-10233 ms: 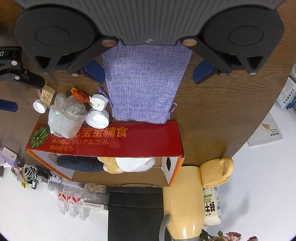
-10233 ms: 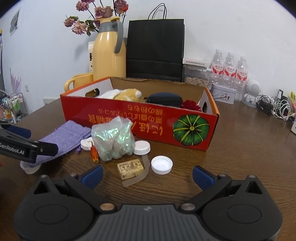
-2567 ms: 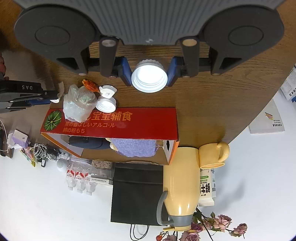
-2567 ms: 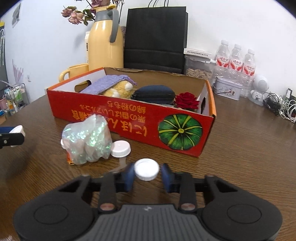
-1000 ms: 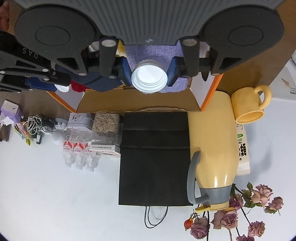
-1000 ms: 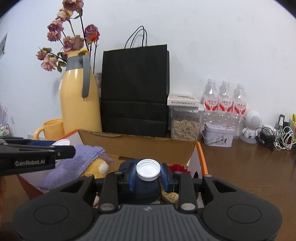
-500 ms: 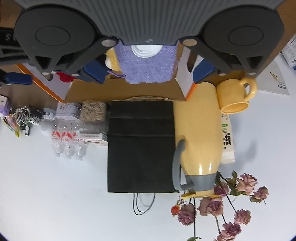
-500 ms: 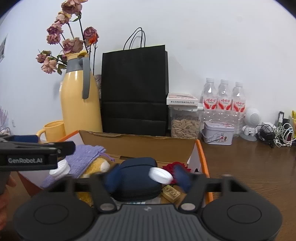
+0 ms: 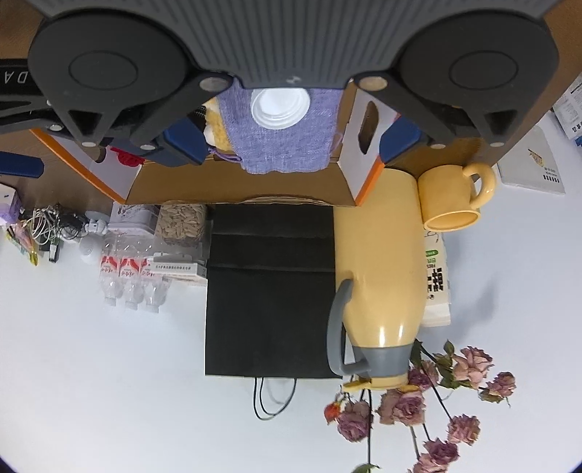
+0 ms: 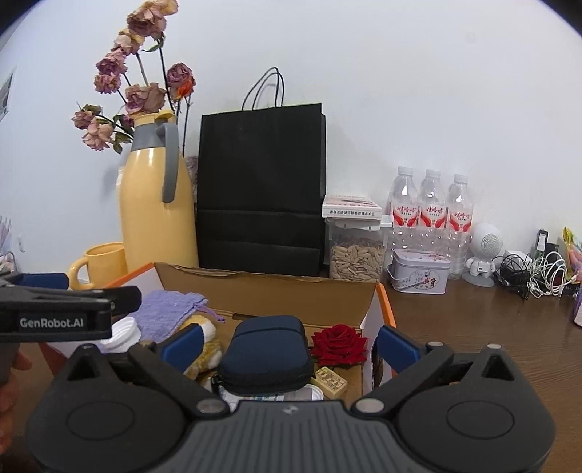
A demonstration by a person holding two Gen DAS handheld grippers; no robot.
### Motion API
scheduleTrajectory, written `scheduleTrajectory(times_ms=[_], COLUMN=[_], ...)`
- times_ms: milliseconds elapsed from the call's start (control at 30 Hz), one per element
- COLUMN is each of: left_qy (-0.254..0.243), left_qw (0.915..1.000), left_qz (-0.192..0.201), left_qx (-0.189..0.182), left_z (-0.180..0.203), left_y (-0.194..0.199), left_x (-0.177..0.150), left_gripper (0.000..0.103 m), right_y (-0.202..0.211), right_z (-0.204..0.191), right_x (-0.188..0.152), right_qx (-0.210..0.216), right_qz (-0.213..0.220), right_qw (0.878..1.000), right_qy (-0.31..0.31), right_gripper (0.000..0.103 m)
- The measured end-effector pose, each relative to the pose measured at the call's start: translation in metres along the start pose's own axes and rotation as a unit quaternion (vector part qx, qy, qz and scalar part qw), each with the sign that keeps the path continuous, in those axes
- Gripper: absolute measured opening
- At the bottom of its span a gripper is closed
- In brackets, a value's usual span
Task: Organize objects
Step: 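Release the cap and bottle into the box and withdraw both grippers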
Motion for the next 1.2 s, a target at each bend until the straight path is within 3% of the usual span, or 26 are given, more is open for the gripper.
scheduleTrajectory(times_ms=[233,600,833,967,1200], left_qy=[-0.004,-0.010,0.010,0.005,-0.001], left_qw=[0.9998,0.9995,0.9976,0.9975,0.9974], left_qz=[0.009,-0.025,-0.068,-0.070,-0.071], left_qx=[-0.015,-0.016,-0.010,-0.010,-0.014], left_z=[-0.001,-0.008,-0.019,-0.017,-0.014], left_y=[0.032,0.073,0.082,0.087,0.088], left_x=[-0.008,-0.052,-0.081,-0.085,-0.087], left_gripper=[0.103,0.103,0.103,0.103,0.103], right_y=[0.026,0.058,0.071,0.074,0.071], right_z=[-0.002,-0.003,-0.003,-0.010,-0.021], right_x=[-0.009,-0.054,-0.074,-0.082,-0.094], right_qx=[0.005,0.009,0.013,0.023,0.033], right_qz=[0.007,-0.041,-0.068,-0.081,-0.109], right_qw=[1.000,0.998,0.997,0.995,0.991], right_qy=[0.014,0.038,0.041,0.050,0.069], right_gripper=[0.102,0.102,0.102,0.100,0.066])
Point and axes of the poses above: each gripper's, at about its wrist camera, not at the fingertips, and y roughly against the way its jaws point, z to its right, x to its top, the point moved 7 cm from there along -y, roughly the way its jaws point, and after that the axes turned 9 degrees about -x, right-handed, at the moved point
